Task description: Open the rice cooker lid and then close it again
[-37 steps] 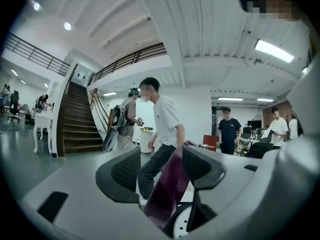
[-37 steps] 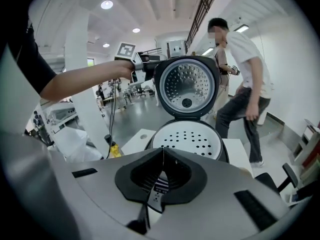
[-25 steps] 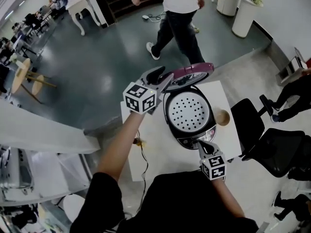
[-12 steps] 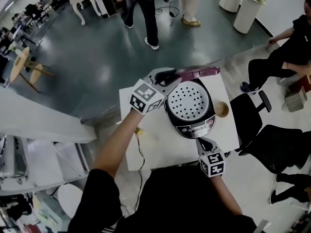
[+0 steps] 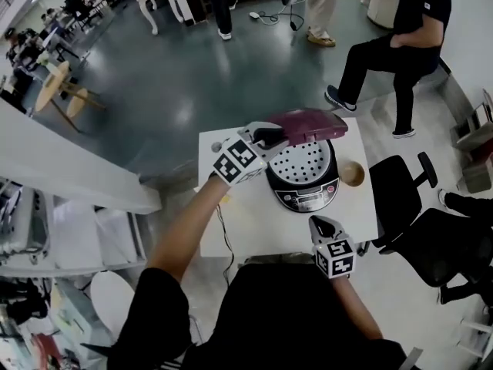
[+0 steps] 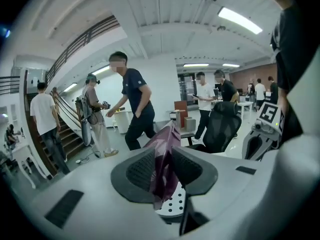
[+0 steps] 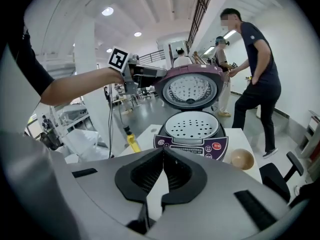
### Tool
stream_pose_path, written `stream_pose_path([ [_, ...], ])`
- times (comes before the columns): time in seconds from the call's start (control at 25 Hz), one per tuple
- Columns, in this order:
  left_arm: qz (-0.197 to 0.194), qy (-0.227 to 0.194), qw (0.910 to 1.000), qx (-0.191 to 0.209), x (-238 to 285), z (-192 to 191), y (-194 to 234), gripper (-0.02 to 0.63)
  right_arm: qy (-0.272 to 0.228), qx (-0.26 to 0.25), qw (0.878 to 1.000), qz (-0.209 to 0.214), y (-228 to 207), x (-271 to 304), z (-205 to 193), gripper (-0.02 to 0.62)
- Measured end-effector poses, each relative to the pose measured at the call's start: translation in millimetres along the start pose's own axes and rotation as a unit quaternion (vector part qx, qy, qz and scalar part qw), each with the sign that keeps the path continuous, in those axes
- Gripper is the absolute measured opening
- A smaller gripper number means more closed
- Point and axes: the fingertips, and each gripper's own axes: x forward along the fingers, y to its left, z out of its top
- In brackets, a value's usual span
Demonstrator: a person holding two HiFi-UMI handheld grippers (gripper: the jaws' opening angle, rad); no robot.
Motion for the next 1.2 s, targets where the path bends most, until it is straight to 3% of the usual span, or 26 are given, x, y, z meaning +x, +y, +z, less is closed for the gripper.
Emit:
stream_pose_path([
  [0.32, 0.037, 0.104, 0.9918, 0.065, 10.0, -21.1, -31.2, 0.095, -0.022, 0.004, 1.0, 0.022, -20.5, -30.0, -5.6, 0.0],
  [0.68, 0.093, 0.161, 0.9761, 0.112, 18.0, -50.4, -62.4, 0.089, -0.007, 0.006, 0.999, 0.051, -33.9, -46.7, -38.9, 0.0],
  [0.88, 0.102, 0.157, 0.9772, 0.1, 21.2, -60.0, -70.7, 0.087, -0.027, 0.028, 0.999, 0.03, -41.7, -48.5, -40.0, 0.0],
  [1.2, 0.081, 0.174, 0.9777, 0.085, 28.8, -85.1, -89.1, 0.089, -0.061, 0.035, 0.997, 0.03, -40.7, -46.1, -34.5, 0.0],
])
